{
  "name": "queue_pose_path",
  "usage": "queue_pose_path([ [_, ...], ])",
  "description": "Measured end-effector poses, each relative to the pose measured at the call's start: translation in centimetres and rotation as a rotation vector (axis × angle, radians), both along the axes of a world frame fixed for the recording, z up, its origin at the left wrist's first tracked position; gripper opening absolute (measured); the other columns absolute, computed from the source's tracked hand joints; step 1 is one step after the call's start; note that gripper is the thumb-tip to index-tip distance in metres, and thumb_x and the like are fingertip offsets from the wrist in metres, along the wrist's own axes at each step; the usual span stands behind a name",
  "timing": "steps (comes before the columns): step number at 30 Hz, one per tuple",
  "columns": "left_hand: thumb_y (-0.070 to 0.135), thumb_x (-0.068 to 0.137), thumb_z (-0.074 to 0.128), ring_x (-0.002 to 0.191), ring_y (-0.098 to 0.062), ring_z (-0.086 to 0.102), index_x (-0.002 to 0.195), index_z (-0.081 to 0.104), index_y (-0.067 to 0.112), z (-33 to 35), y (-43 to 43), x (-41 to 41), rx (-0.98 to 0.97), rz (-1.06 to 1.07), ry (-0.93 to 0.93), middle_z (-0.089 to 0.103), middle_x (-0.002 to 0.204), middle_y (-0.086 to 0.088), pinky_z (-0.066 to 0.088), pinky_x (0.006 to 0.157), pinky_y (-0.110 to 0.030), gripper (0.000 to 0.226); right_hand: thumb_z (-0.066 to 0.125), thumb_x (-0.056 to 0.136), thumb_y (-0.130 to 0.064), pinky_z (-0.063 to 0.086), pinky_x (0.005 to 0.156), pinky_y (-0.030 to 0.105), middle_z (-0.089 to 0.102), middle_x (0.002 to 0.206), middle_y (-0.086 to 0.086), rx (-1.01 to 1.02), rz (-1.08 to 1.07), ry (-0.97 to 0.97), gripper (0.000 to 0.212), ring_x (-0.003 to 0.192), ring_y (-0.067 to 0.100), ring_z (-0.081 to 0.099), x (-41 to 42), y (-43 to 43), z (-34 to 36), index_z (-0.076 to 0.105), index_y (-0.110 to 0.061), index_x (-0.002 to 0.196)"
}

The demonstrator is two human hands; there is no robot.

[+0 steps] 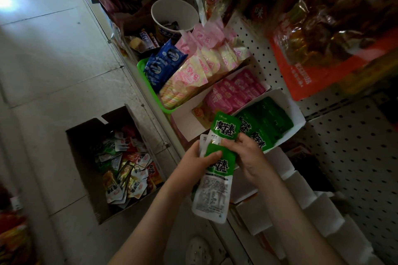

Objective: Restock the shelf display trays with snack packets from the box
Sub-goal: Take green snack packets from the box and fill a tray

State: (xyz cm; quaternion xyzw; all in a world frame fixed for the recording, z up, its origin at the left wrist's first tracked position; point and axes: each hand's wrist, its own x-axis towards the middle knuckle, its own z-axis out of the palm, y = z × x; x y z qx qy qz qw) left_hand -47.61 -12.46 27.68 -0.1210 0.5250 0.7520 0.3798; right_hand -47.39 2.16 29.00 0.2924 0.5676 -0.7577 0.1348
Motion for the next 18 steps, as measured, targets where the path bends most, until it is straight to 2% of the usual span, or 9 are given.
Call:
queue_pose_path([
  [3, 0.010, 0.088, 0.066, 0.090, -0.025, 0.072, 0.119, 0.054, 0.016, -0.2, -0.2, -0.1, -0.045, -0.065, -0.005, 0.073, 0.102, -0.008, 0.057, 0.077, -0.035, 0.034, 0.059, 0.087, 0.004, 0.058, 0.072, 0.030, 0.073, 0.087, 0.006, 0.066, -0.076, 0.021, 0.018, 0.081, 0.021, 0.069, 0.4, 0.3, -0.8, 0.059, -0.008, 0.101],
  [8, 0.013, 0.088, 0.066, 0.085, -0.023, 0.073, 0.112, 0.054, 0.019, 0.0, -0.2, -0.2, -0.141, -0.165, -0.059, 0.073, 0.099, -0.008, 0.059, 0.078, -0.037, 0.028, 0.061, 0.085, 0.008, 0.055, 0.064, 0.023, 0.067, 0.099, 0.008, 0.183, -0.208, 0.011, 0.033, 0.087, 0.020, 0.065, 0.9, 1.0, -0.6, 0.049, -0.006, 0.112],
  [10, 0.014, 0.088, 0.067, 0.083, -0.024, 0.073, 0.112, 0.054, 0.020, 0.0, -0.5, -0.2, -0.197, -0.179, -0.079, 0.073, 0.098, -0.009, 0.059, 0.077, -0.039, 0.028, 0.062, 0.084, 0.008, 0.051, 0.063, 0.018, 0.060, 0.110, 0.009, 0.324, -0.320, 0.012, 0.046, 0.086, 0.013, 0.061, 0.7, 2.3, 0.3, 0.042, -0.008, 0.123],
  [12, 0.015, 0.089, 0.066, 0.080, -0.023, 0.073, 0.113, 0.054, 0.019, 0.0, -0.8, -0.2, -0.242, -0.130, -0.085, 0.073, 0.096, -0.009, 0.060, 0.071, -0.037, 0.028, 0.064, 0.082, 0.007, 0.045, 0.059, 0.011, 0.048, 0.116, 0.005, 0.546, -0.336, 0.020, 0.067, 0.082, 0.003, 0.053, 0.7, 3.8, 1.2, 0.029, -0.013, 0.136],
  [15, 0.013, 0.091, 0.063, 0.073, -0.019, 0.073, 0.109, 0.053, 0.017, 0.0, -0.5, -0.2, -0.276, 0.057, -0.056, 0.071, 0.094, -0.009, 0.058, 0.060, -0.031, 0.021, 0.066, 0.084, 0.003, 0.044, 0.058, 0.015, 0.043, 0.117, 0.004, 0.817, -0.109, 0.067, 0.072, 0.084, 0.011, 0.055, 0.8, 5.1, 1.5, 0.025, -0.023, 0.137],
  [16, 0.012, 0.091, 0.063, 0.074, -0.019, 0.072, 0.107, 0.053, 0.016, -0.1, -0.3, -0.3, -0.301, 0.115, -0.030, 0.070, 0.095, -0.009, 0.058, 0.060, -0.031, 0.019, 0.066, 0.085, -0.001, 0.045, 0.061, 0.018, 0.047, 0.120, 0.005, 0.892, 0.006, 0.053, 0.069, 0.092, 0.018, 0.057, 0.7, 5.1, 1.1, 0.028, -0.025, 0.137],
  [18, 0.013, 0.092, 0.062, 0.081, -0.021, 0.072, 0.106, 0.052, 0.017, -0.3, 0.1, -0.5, -0.328, 0.201, 0.002, 0.069, 0.099, -0.008, 0.060, 0.070, -0.039, 0.017, 0.065, 0.089, -0.010, 0.046, 0.071, 0.028, 0.055, 0.123, 0.011, 1.089, 0.216, -0.024, 0.059, 0.109, 0.028, 0.051, 0.7, 4.6, 0.0, 0.033, -0.025, 0.137],
])
